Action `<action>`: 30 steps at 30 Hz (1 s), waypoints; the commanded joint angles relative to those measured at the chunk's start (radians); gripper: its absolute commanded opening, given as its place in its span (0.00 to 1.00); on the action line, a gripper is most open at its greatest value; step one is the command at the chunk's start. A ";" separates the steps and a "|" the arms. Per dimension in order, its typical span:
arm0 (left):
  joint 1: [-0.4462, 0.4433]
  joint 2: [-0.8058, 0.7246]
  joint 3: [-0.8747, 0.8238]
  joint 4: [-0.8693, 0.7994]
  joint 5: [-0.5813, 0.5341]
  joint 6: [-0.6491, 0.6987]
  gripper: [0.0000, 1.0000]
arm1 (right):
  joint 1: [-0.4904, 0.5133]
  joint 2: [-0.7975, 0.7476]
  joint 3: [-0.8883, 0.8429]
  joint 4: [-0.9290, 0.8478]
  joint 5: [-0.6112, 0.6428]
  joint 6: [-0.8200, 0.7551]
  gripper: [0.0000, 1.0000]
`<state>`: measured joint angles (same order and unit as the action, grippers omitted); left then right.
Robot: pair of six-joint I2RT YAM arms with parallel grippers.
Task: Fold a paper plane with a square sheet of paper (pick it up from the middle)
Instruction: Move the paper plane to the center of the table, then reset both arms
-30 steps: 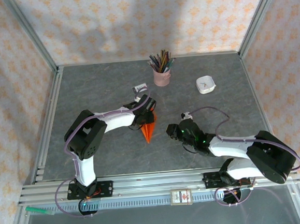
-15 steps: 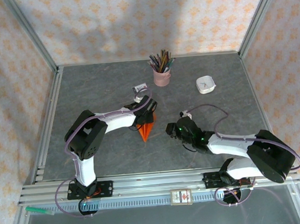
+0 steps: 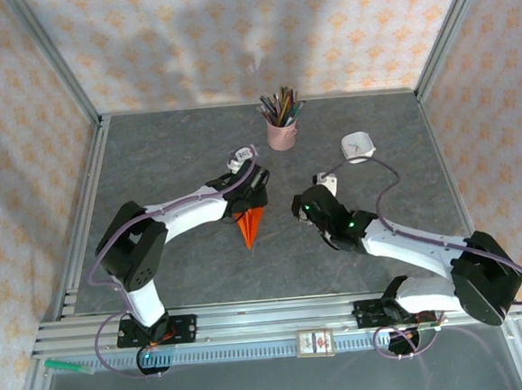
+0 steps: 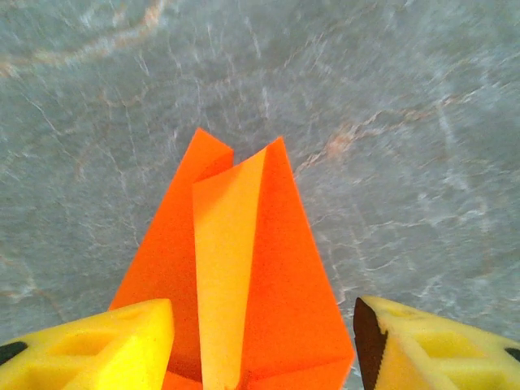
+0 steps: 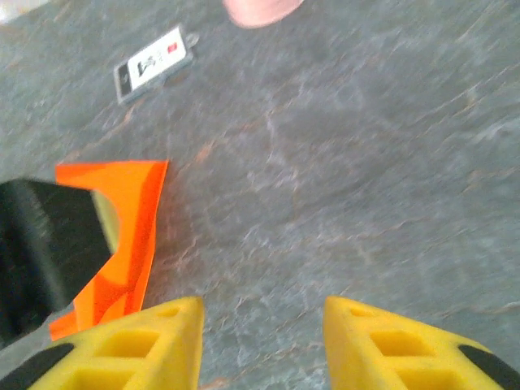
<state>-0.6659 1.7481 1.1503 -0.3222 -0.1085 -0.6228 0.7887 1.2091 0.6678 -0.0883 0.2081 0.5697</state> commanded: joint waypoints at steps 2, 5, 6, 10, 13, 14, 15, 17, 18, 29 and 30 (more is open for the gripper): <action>-0.002 -0.141 0.001 -0.025 -0.094 0.051 0.67 | -0.003 -0.023 0.098 -0.181 0.273 -0.083 0.50; 0.020 -0.262 -0.051 0.001 -0.195 0.103 0.78 | -0.005 -0.023 0.138 -0.228 0.447 -0.143 0.65; 0.033 -0.306 -0.078 0.018 -0.234 0.125 0.82 | -0.007 -0.023 0.143 -0.234 0.515 -0.162 0.73; 0.130 -0.458 -0.202 0.128 -0.367 0.203 0.99 | -0.065 -0.022 0.118 -0.182 0.704 -0.202 1.00; 0.218 -0.526 -0.283 0.200 -0.496 0.248 1.00 | -0.165 -0.049 0.043 -0.064 0.743 -0.224 1.00; 0.247 -0.539 -0.311 0.228 -0.533 0.260 0.99 | -0.197 -0.048 0.003 0.009 0.744 -0.260 1.00; 0.281 -0.552 -0.344 0.265 -0.569 0.280 0.99 | -0.234 -0.044 -0.048 0.107 0.733 -0.306 1.00; 0.346 -0.572 -0.420 0.359 -0.597 0.324 1.00 | -0.298 -0.033 -0.146 0.315 0.678 -0.400 1.00; 0.382 -0.581 -0.471 0.428 -0.593 0.347 0.99 | -0.330 -0.033 -0.199 0.434 0.630 -0.456 1.00; 0.550 -0.395 -0.980 1.560 -0.478 0.559 0.99 | -0.573 0.143 -0.381 0.999 0.114 -0.628 1.00; 0.579 -0.382 -0.970 1.550 -0.418 0.530 0.99 | -0.588 0.150 -0.400 1.077 0.083 -0.645 1.00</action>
<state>-0.1272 1.3499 0.1638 0.8700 -0.5949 -0.1280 0.2237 1.3453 0.2993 0.7280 0.4503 0.0029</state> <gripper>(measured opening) 0.994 0.999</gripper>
